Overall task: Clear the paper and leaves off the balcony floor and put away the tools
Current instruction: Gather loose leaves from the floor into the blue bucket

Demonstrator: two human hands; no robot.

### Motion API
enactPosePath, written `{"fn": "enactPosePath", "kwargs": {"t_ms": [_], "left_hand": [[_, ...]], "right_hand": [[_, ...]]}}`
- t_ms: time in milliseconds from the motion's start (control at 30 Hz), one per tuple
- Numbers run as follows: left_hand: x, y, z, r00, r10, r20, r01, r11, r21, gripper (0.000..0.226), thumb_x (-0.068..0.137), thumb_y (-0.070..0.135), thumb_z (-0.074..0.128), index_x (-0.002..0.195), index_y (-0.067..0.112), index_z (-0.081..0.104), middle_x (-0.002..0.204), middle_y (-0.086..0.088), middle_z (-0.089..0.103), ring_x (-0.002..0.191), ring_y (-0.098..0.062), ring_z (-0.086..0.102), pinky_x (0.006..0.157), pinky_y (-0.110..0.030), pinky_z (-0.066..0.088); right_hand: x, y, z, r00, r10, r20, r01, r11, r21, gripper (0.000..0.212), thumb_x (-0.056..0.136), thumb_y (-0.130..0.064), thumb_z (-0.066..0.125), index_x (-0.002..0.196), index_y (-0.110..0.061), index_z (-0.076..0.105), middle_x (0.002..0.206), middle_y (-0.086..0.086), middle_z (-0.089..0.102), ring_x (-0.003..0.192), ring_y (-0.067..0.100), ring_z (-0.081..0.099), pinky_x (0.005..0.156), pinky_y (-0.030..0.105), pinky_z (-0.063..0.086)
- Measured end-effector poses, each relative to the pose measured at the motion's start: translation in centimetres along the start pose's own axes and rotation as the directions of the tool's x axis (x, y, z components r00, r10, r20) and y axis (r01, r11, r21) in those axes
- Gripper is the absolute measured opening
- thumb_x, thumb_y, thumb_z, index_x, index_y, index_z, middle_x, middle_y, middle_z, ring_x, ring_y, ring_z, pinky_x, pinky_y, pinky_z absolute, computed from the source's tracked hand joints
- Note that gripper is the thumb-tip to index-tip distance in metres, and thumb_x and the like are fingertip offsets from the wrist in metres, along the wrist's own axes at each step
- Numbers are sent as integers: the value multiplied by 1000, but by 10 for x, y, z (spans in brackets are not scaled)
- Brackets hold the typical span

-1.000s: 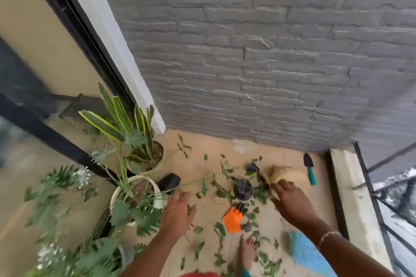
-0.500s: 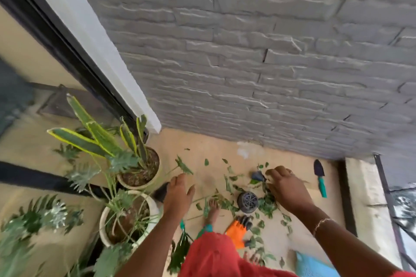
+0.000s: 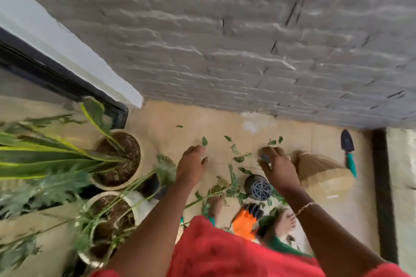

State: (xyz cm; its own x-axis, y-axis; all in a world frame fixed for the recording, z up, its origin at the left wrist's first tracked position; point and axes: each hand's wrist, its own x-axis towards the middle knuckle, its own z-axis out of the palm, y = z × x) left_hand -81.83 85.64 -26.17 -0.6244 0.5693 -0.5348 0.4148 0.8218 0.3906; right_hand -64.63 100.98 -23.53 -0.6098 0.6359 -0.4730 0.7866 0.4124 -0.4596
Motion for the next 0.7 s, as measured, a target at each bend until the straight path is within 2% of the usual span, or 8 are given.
{"fn": "enactPosePath", "kwargs": {"t_ms": [133, 267, 333, 400, 467, 533, 633, 700], "left_hand": [[101, -33, 81, 999, 44, -2, -44, 999, -6, 27, 88, 12, 56, 115, 7, 58, 117, -11, 57, 108, -26, 56, 90, -31, 45], [199, -84, 146, 997, 69, -33, -67, 996, 64, 34, 86, 8, 60, 119, 8, 56, 121, -11, 56, 110, -26, 55, 91, -29, 42], [238, -111, 174, 996, 79, -28, -75, 990, 120, 40, 85, 9, 61, 124, 11, 53, 124, -11, 54, 111, -26, 54, 91, -29, 42], [270, -136, 200, 995, 104, 0, -103, 983, 153, 48, 82, 7, 62, 129, 13, 49, 126, -10, 50, 112, -26, 52, 91, -29, 41], [295, -157, 221, 992, 122, 29, -125, 973, 192, 59, 80, 6, 63, 134, 17, 44, 131, -8, 43, 116, -24, 49, 94, -27, 40], [314, -173, 241, 989, 143, 47, -149, 972, 180, 66, 78, 5, 65, 138, 21, 41, 134, -5, 39, 119, -20, 45, 96, -22, 37], [328, -186, 265, 979, 203, 5, -201, 968, 149, 66, 78, 5, 67, 137, 23, 42, 131, -2, 37, 119, -18, 42, 96, -19, 35], [332, -189, 275, 970, 236, -56, -225, 961, 160, 56, 79, 6, 67, 131, 18, 49, 125, -2, 41, 113, -19, 47, 93, -20, 37]], "right_hand": [[95, 57, 89, 999, 7, 52, -8, 1000, 18, 33, 89, -17, 57, 123, -16, 53, 122, 6, 53, 109, 25, 55, 88, 33, 46], [190, 112, 178, 984, -64, 166, 76, 995, -67, 39, 86, -15, 62, 124, -20, 52, 124, 5, 53, 108, 23, 56, 90, 31, 45], [231, 132, 214, 968, -129, 216, 163, 975, -148, 47, 85, -12, 62, 129, -22, 49, 129, 4, 50, 115, 23, 52, 94, 31, 43], [268, 145, 243, 934, -246, 260, 309, 921, -238, 58, 84, -6, 60, 136, -23, 42, 141, 4, 40, 126, 23, 43, 101, 31, 39], [297, 152, 269, 861, -379, 339, 487, 807, -334, 67, 85, 0, 55, 144, -20, 30, 154, 5, 21, 137, 25, 29, 109, 31, 32], [315, 157, 291, 785, -469, 405, 610, 697, -377, 71, 86, 2, 50, 148, -19, 20, 158, 4, 6, 143, 24, 14, 115, 33, 23], [325, 167, 314, 749, -525, 404, 659, 655, -369, 63, 94, -5, 41, 149, -20, 14, 157, 2, -1, 145, 23, 5, 118, 35, 16], [317, 176, 320, 786, -507, 353, 614, 706, -352, 58, 96, -6, 38, 149, -18, 16, 157, -1, 3, 143, 21, 13, 115, 31, 22]]}}
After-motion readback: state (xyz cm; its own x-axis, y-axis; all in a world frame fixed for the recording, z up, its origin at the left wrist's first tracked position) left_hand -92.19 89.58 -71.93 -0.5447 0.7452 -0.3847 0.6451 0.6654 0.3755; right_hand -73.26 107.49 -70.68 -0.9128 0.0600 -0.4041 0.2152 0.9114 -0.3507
